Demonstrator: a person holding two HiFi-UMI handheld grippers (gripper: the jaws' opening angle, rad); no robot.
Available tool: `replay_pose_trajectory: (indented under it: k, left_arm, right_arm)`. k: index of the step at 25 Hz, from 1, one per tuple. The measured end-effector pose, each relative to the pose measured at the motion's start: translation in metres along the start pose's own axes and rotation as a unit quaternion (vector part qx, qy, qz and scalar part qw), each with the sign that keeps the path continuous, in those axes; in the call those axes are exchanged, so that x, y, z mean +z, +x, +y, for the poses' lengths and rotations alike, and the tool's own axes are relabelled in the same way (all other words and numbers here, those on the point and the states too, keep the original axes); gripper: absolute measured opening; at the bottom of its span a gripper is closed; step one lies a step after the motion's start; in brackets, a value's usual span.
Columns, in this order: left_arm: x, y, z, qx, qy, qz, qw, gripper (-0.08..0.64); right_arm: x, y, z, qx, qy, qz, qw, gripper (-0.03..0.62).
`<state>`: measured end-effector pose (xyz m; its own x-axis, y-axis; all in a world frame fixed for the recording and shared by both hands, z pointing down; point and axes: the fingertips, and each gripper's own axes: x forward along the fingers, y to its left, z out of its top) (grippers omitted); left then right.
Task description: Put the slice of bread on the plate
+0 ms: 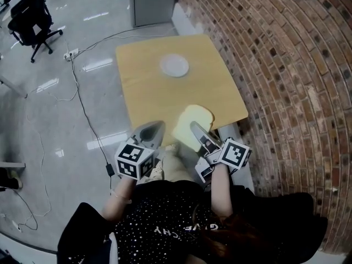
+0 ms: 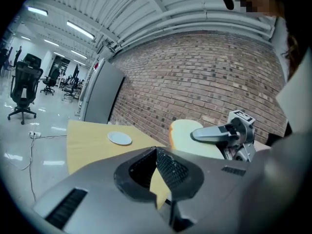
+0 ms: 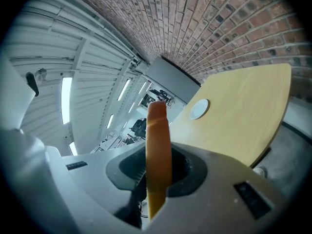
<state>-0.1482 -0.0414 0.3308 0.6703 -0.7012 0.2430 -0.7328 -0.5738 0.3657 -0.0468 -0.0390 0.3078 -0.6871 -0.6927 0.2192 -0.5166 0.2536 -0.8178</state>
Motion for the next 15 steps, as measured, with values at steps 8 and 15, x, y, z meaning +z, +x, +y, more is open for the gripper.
replay_pose_trajectory:
  k: [8,15]
  left_arm:
    - [0.016,0.026,0.026,0.018,-0.018,0.001,0.9997,0.009]
    - [0.031,0.073,0.044,0.029,-0.025,0.004,0.9993,0.009]
  right_arm:
    - [0.027,0.031,-0.008,0.003,0.001,0.022,1.000,0.094]
    - [0.069,0.057,-0.027,0.017,0.015,0.033,0.999,0.094]
